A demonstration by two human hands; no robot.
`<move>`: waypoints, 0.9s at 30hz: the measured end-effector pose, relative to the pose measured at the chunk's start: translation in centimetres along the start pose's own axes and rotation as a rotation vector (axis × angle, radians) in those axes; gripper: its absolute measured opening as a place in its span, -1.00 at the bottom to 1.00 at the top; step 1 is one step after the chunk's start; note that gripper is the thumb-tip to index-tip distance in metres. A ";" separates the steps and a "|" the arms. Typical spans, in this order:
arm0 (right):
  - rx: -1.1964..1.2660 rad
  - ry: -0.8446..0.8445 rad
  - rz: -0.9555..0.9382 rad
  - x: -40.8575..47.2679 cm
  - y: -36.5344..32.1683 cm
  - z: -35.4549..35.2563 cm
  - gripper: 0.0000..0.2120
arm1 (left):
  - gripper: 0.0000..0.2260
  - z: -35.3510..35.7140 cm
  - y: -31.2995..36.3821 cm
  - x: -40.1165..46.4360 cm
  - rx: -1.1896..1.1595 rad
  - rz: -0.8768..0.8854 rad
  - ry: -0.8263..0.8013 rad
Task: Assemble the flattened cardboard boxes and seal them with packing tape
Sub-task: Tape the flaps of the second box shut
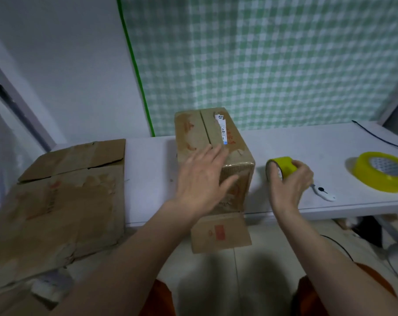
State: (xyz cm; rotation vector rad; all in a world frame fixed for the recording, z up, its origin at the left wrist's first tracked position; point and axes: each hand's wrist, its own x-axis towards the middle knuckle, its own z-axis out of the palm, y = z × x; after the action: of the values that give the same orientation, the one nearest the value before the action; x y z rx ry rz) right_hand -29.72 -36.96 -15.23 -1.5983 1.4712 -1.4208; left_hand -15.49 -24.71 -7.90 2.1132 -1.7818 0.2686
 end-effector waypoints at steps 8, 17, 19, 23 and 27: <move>-0.191 -0.195 0.390 3.8 5.9 0.0 -0.53 | -0.47 2.5 0.9 0.8 0.173 -0.028 0.089; 0.273 -0.126 0.475 4.4 7.8 -2.4 -0.93 | -0.51 3.9 0.2 0.8 0.280 0.061 0.317; 0.384 -0.165 0.520 4.5 7.9 -2.9 -0.88 | -0.51 4.0 0.1 0.8 0.275 0.072 0.329; 0.721 -0.166 0.692 4.8 7.7 -4.1 -0.83 | -0.49 3.9 0.2 0.8 0.269 0.060 0.322; 0.909 -0.146 0.799 4.5 7.6 -5.1 -0.89 | -0.52 3.9 0.2 0.6 0.245 0.057 0.303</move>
State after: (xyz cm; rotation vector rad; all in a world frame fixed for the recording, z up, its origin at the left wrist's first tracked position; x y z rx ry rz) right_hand -37.84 -41.84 -19.05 -0.4498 0.9460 -1.1616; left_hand -15.95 -26.81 -11.18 2.0467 -1.6998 0.8136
